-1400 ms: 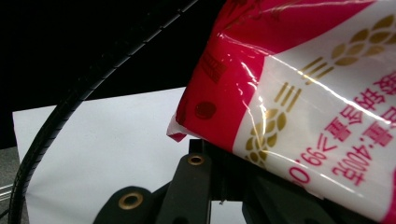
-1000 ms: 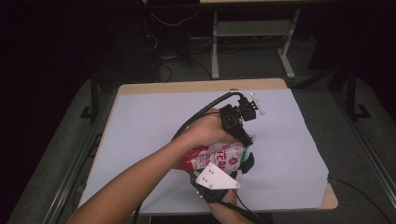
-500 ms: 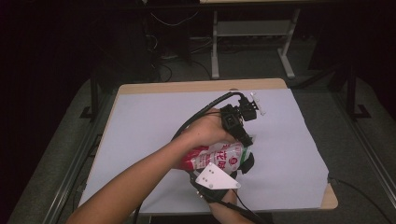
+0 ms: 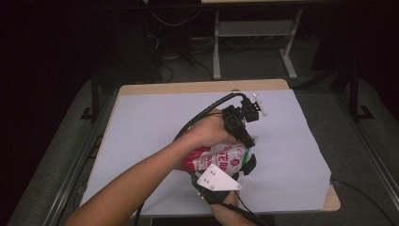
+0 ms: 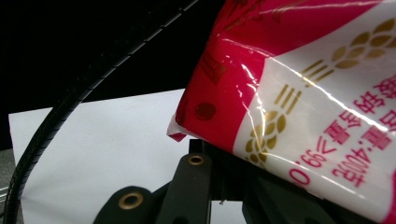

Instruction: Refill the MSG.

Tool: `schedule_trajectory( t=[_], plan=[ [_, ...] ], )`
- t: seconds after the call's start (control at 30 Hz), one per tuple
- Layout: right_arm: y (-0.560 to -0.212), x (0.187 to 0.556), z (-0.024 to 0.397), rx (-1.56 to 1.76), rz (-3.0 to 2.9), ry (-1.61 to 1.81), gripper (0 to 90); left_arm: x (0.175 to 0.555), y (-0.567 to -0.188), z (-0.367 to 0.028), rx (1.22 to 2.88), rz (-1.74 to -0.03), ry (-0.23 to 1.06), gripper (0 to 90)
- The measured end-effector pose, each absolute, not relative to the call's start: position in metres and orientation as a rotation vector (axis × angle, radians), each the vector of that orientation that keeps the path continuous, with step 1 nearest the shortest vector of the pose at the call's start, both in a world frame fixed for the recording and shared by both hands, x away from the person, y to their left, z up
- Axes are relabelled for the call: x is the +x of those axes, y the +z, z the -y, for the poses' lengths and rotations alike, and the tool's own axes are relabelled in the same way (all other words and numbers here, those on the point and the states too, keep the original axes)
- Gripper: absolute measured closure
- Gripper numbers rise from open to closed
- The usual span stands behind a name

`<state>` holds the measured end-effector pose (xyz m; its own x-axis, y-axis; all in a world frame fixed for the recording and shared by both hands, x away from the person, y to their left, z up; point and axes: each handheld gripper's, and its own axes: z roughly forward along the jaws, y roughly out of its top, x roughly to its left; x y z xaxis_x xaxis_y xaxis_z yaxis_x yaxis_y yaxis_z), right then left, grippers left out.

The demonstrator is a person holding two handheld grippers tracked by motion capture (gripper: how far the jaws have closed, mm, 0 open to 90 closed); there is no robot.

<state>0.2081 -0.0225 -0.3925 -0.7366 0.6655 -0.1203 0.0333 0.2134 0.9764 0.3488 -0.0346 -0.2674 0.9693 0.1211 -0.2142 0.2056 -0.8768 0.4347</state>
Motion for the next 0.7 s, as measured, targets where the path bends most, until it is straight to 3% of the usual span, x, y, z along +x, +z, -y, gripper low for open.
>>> schedule_trajectory(
  t=[0.7],
  plan=[
    [-0.3906, 0.2071, 0.0214, 0.654, -1.953, 1.582, 90.0, 0.3481, -0.266, 0.0366, 2.665, -0.225, -0.233, 89.8]
  ],
)
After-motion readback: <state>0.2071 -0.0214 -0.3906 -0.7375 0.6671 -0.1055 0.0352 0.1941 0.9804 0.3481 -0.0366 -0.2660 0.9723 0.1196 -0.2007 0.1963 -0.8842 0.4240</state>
